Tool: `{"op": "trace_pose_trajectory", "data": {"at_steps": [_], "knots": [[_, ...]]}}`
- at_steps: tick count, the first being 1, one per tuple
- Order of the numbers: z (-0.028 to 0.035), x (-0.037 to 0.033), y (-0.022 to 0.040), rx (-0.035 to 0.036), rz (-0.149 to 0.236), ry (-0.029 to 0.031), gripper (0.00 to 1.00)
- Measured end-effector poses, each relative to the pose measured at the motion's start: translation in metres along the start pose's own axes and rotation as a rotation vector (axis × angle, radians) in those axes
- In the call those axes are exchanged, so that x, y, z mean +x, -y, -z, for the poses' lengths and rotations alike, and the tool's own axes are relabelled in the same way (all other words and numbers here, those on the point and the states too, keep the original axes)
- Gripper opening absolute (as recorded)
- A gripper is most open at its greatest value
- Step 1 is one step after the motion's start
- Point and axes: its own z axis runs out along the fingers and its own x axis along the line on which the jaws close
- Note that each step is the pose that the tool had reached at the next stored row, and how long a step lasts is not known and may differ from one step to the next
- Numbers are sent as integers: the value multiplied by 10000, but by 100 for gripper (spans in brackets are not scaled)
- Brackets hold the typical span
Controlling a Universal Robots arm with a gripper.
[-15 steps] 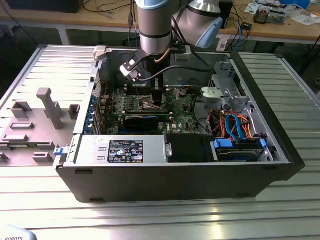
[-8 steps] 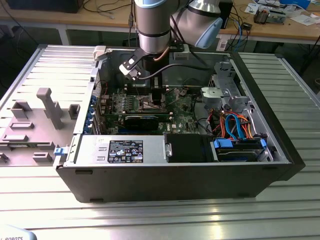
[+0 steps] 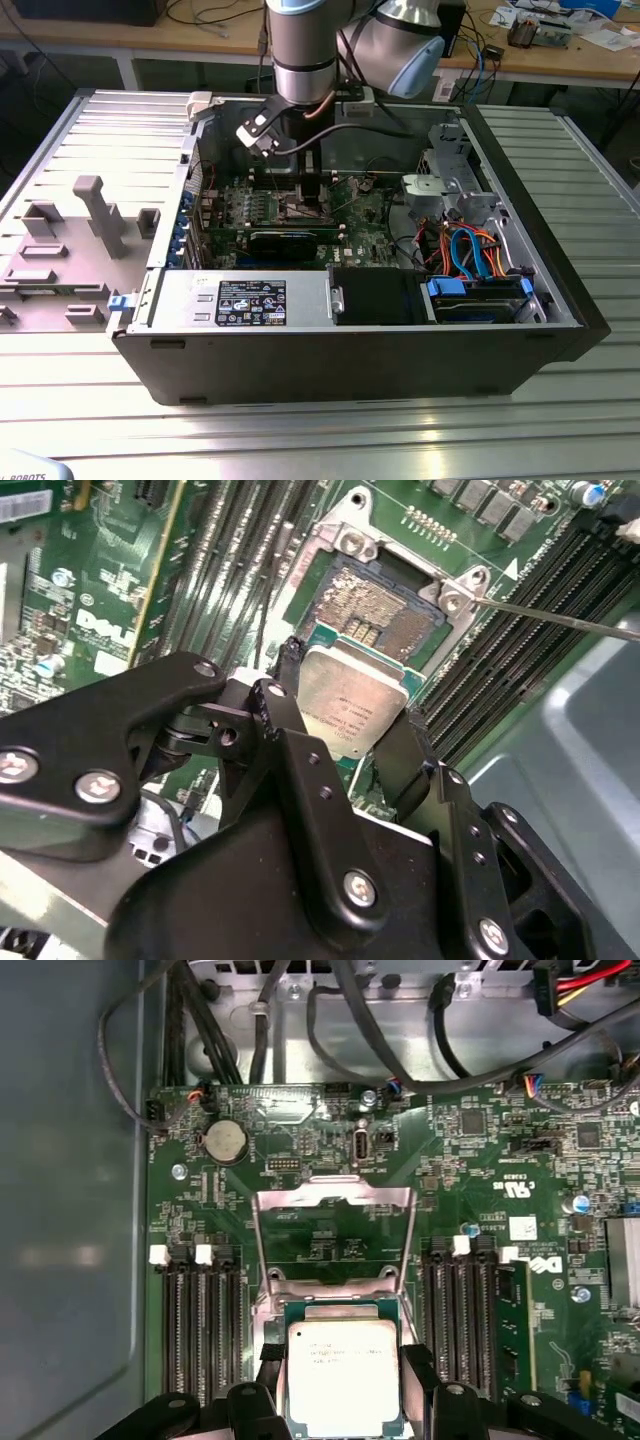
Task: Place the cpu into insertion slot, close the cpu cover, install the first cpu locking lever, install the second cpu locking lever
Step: 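Place the cpu into insertion slot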
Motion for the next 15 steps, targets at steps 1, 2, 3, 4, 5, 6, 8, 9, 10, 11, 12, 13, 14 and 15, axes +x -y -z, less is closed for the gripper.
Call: {"op": "trace_pose_trajectory", "data": {"at_steps": [1,2,3,4,5,6,8,9,10,11,12,13,14,15], "knots": [[-7,9,8,0,1,16,54],[-14,17,14,-1,4,41,54],[-24,22,25,-1,8,76,54],[-32,24,33,-2,9,93,54],[-43,25,41,-2,11,122,54],[-53,25,45,-2,14,133,54],[-73,25,57,-3,23,139,54],[-85,25,70,-2,24,141,54],[-93,25,81,-2,24,142,54],[-100,25,88,-3,24,145,54],[-110,25,99,-2,24,148,54],[-116,25,105,-2,25,150,54],[-130,25,118,-3,25,154,54],[-140,25,127,-2,25,157,54]]}}
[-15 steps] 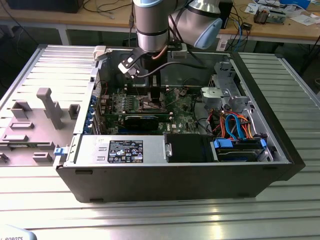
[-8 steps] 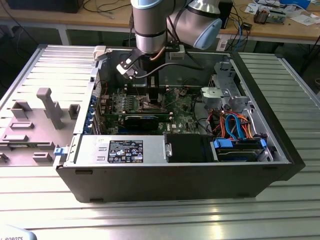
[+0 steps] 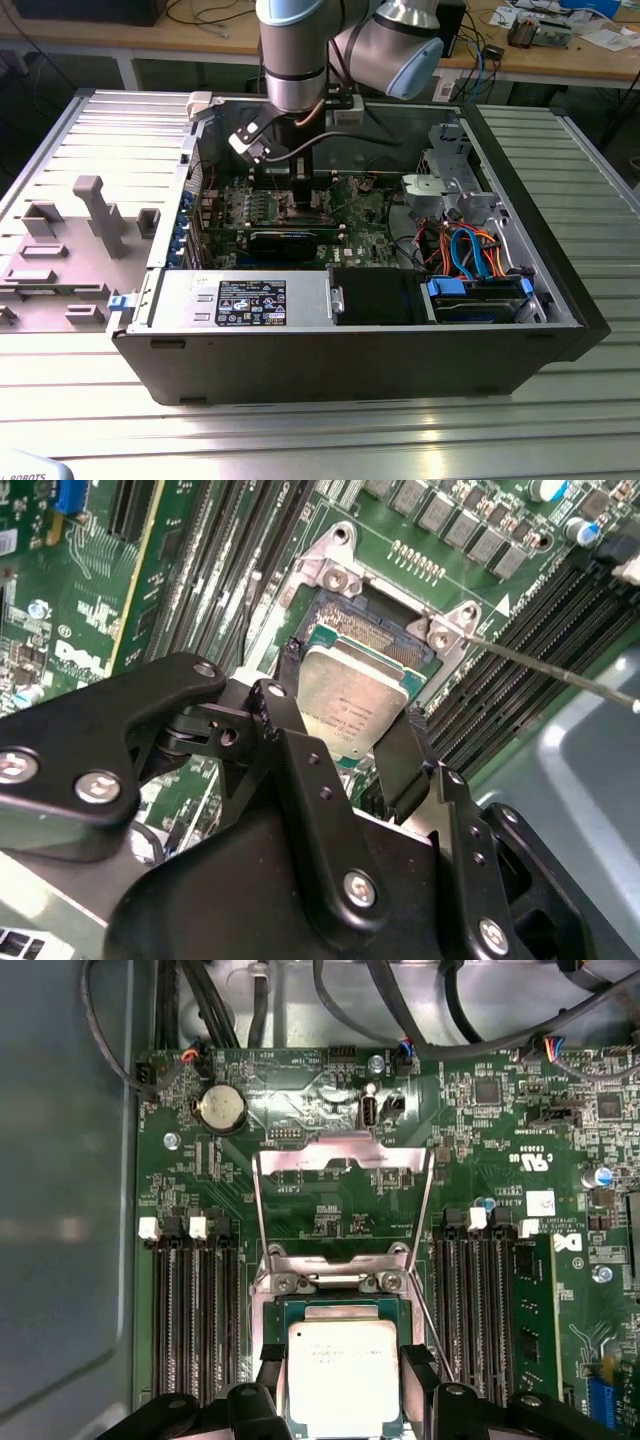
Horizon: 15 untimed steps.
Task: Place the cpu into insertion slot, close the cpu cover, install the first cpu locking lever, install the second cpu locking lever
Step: 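Place the cpu into insertion slot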
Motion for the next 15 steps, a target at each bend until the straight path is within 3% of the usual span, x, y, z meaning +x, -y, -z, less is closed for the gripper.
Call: {"op": "trace_pose_trajectory", "data": {"at_steps": [15], "knots": [[-131,3,31,6,-156,40,54]]}}
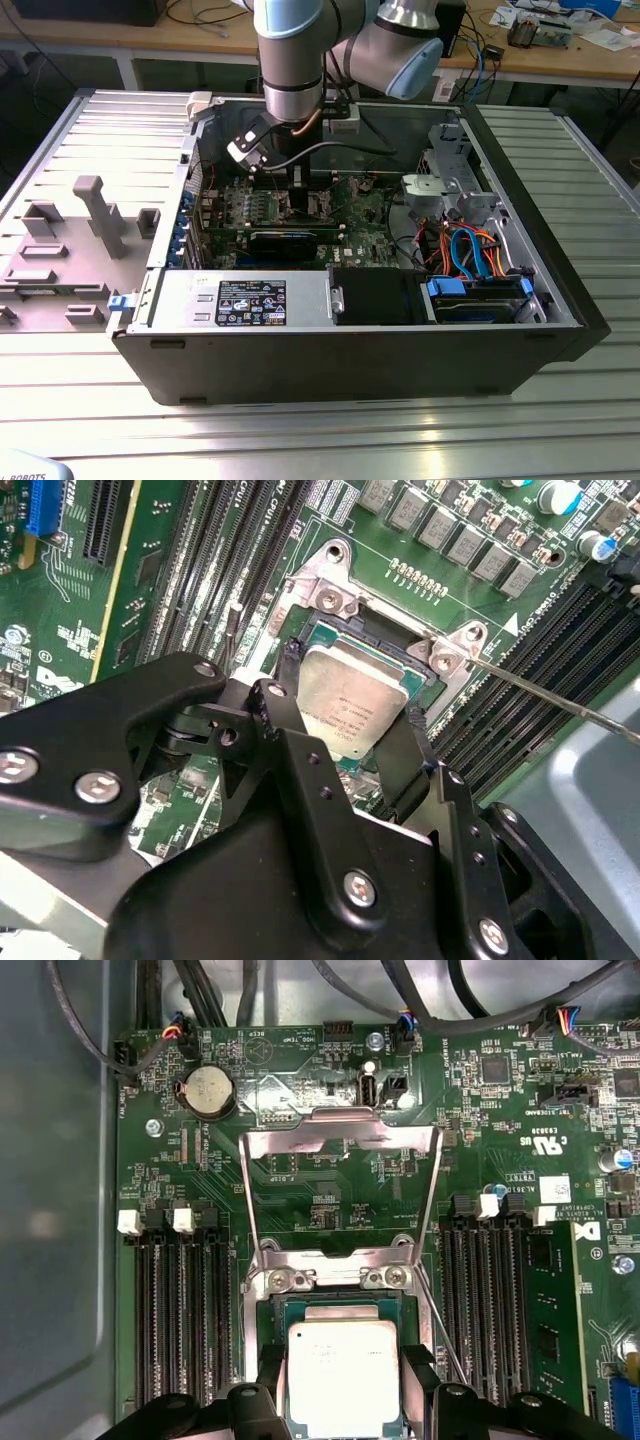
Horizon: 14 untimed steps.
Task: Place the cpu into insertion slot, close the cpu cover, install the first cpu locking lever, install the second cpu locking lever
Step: 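Place the cpu into insertion slot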
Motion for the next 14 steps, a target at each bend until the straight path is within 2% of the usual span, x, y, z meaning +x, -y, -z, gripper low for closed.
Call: {"op": "trace_pose_trajectory", "data": {"at_steps": [3,4,5,8,9,10,11,12,13,14], "knots": [[-24,11,2,-4,-9,-2,54],[-26,11,3,-1,-9,-1,62],[75,8,-7,-2,-25,0,62],[81,8,-7,-1,-27,-23,60],[81,9,-7,-2,-28,-29,53],[82,9,-8,-1,-27,-29,53],[84,8,-8,-1,-27,-28,47],[85,8,-8,0,-27,-28,35],[85,7,-8,0,-27,-28,29],[85,5,-8,0,-27,-27,29]]}}
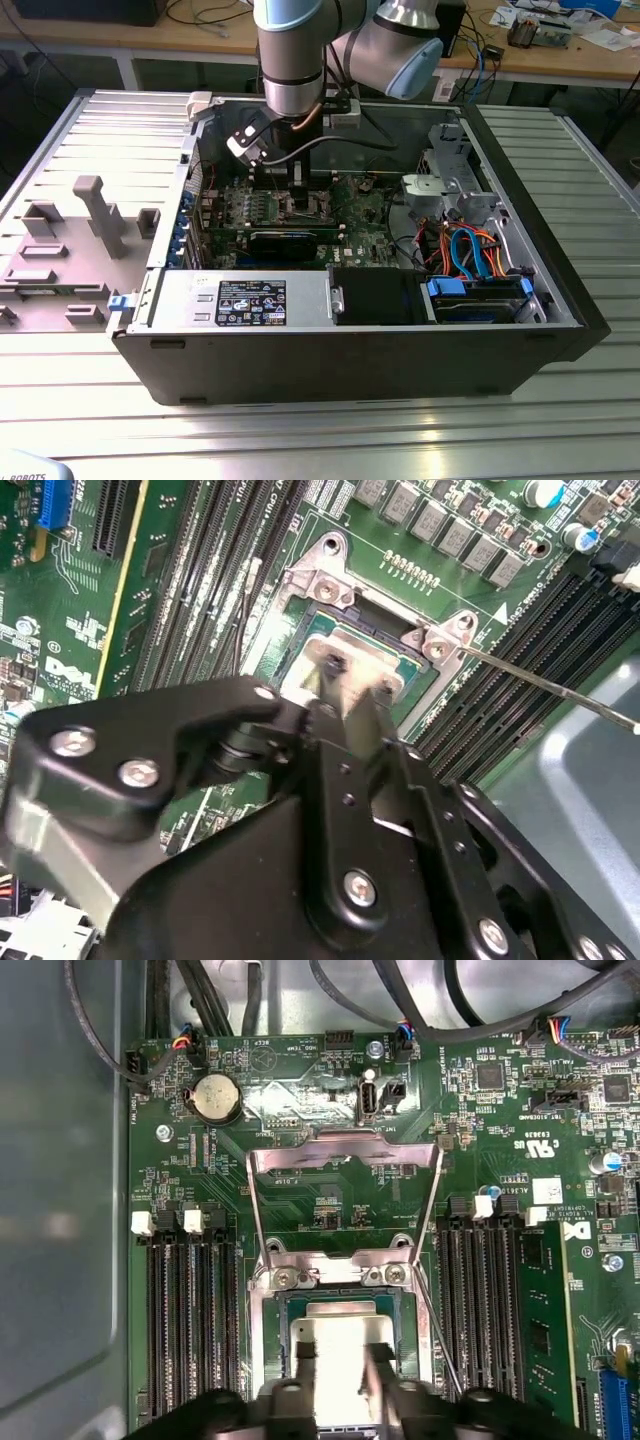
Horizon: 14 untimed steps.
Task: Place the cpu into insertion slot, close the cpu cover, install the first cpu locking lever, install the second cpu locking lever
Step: 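Place the cpu into insertion slot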
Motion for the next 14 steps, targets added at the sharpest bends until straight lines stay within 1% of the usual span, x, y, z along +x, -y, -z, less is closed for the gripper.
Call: {"op": "trace_pose_trajectory", "data": {"at_steps": [1,2,6,11,13,14], "knots": [[0,-3,0,0,0,0,29],[-4,-8,-1,-1,1,-2,11],[-32,-45,1,27,1,0,11],[-38,-52,0,34,0,1,11],[-17,-52,-3,26,0,-11,11],[24,-52,-10,26,2,-10,11]]}}
